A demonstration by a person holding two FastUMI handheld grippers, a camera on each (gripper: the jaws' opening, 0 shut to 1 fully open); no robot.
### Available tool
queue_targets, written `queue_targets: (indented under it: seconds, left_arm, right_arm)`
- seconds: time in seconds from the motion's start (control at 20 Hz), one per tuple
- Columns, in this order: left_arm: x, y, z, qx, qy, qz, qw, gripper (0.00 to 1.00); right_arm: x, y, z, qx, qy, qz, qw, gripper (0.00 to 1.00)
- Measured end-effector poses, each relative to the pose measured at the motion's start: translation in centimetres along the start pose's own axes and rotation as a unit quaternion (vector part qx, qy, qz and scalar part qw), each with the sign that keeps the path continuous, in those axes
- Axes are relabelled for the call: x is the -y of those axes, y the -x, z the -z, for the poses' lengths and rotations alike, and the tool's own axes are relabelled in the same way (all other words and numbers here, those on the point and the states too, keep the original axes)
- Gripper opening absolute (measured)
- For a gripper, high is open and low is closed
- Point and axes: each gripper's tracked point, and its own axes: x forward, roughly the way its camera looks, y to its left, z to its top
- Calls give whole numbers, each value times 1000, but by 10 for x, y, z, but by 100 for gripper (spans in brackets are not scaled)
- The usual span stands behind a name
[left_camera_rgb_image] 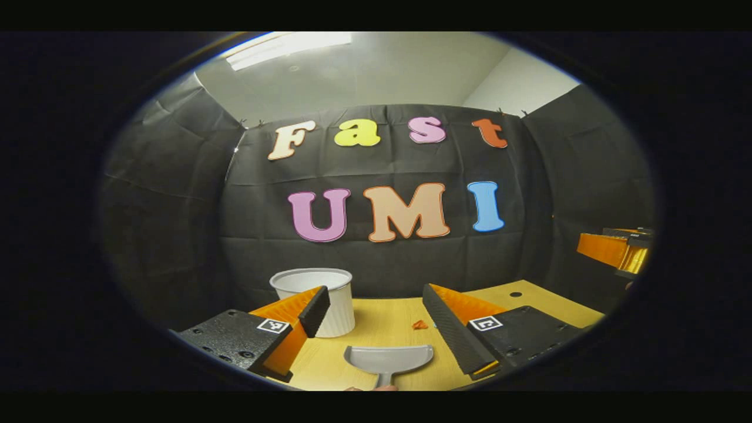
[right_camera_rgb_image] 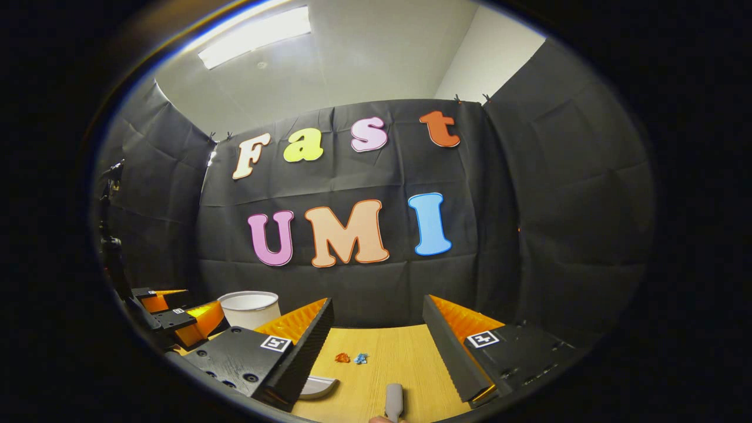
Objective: Pick up the small broom and dustpan from the desktop, sweep the trash into the dustpan with the broom, and then empty the trash into the garbage bin.
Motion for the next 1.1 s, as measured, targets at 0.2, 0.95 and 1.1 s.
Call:
queue_targets:
  seconds: [0.2, 0.95, 1.1]
  left_arm:
    - [0, 2, 6, -8, -3, 1, 1000, 99]
    - [8, 27, 161, -244, -42, 62, 967, 95]
    - [11, 34, 211, -317, -36, 78, 945, 95]
  right_arm:
    - [-2, 0, 5, -8, 1, -5, 1000, 92]
    - [10, 1, 139, -207, 32, -4, 978, 92]
    - [6, 9, 200, -295, 31, -17, 955, 92]
